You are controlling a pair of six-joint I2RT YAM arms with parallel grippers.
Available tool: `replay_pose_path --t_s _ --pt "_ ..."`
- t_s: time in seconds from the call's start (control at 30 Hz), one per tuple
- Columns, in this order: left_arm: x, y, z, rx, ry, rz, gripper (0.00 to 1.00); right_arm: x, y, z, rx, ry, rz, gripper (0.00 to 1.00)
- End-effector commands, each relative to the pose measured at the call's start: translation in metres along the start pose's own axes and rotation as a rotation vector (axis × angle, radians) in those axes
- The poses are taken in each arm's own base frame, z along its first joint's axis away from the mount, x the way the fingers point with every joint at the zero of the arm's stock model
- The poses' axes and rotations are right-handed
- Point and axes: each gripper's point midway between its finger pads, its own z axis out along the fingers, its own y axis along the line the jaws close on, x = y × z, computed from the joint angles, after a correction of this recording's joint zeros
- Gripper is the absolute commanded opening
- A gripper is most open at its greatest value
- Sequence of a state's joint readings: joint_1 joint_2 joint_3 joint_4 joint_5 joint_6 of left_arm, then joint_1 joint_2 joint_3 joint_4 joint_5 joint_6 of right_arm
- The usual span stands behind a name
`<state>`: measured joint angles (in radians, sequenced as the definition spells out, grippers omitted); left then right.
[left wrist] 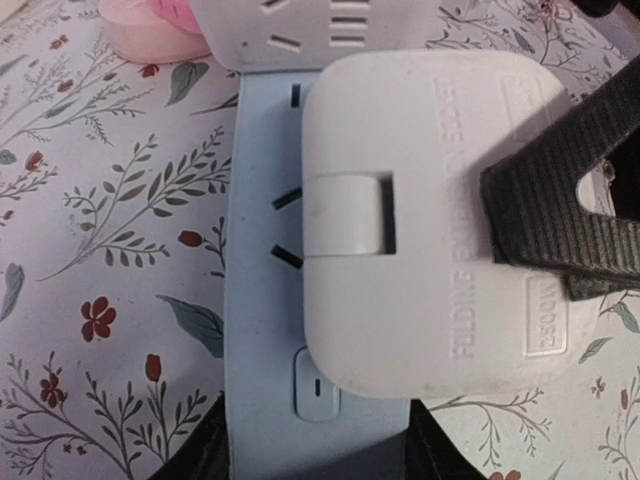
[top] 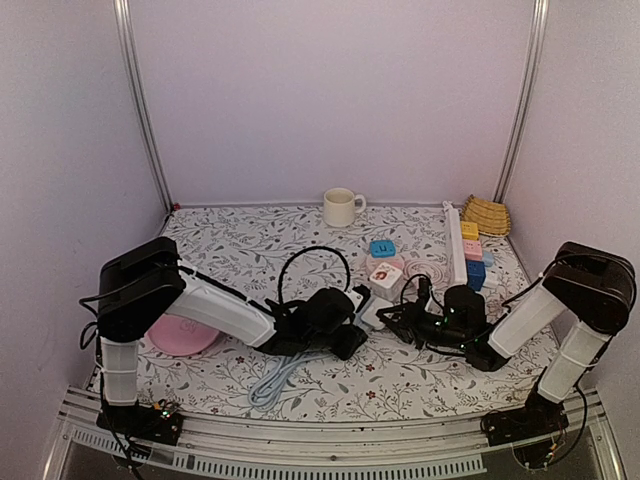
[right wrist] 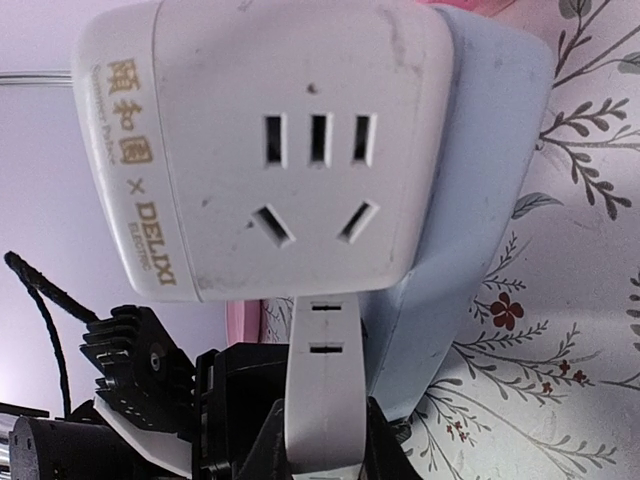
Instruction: Pull the plug off the socket
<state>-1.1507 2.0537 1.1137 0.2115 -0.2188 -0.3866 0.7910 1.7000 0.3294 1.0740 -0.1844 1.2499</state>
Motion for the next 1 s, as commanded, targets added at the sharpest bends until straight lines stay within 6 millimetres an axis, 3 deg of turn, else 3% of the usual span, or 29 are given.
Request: replay_pose_path --t_s 0.0,0.27,0.43,0.67,0.8,0.93,0.97 --pt "0.014 -0.016 0.005 0.083 0.058 0.018 0.0 0.005 0.087 -0.003 -0.297 0.029 -0.112 0.03" --pt "0.026 -0.012 0.007 0.074 0.078 0.014 0.0 0.007 0.107 -0.018 -0.519 0.058 0.08 0.03" --pt "0.029 -0.01 0.007 0.068 0.085 0.016 0.0 0.007 0.094 -0.017 -0.444 0.039 0.062 0.03" --pt "0.019 -0.012 0.0 0.072 0.061 0.0 0.02 -0.004 0.084 -0.024 -0.316 -0.031 0.013 0.03" --pt "0.003 -0.016 -0.01 0.079 0.033 -0.008 0.4 -0.009 0.083 -0.029 -0.241 -0.064 -0.049 0.03" --pt "-0.017 -0.019 -0.022 0.087 -0.001 -0.018 0.61 -0.015 0.086 -0.035 -0.202 -0.089 -0.095 0.03" --pt "-0.036 -0.023 -0.035 0.104 -0.041 -0.027 0.63 -0.016 0.088 -0.037 -0.196 -0.093 -0.105 0.03"
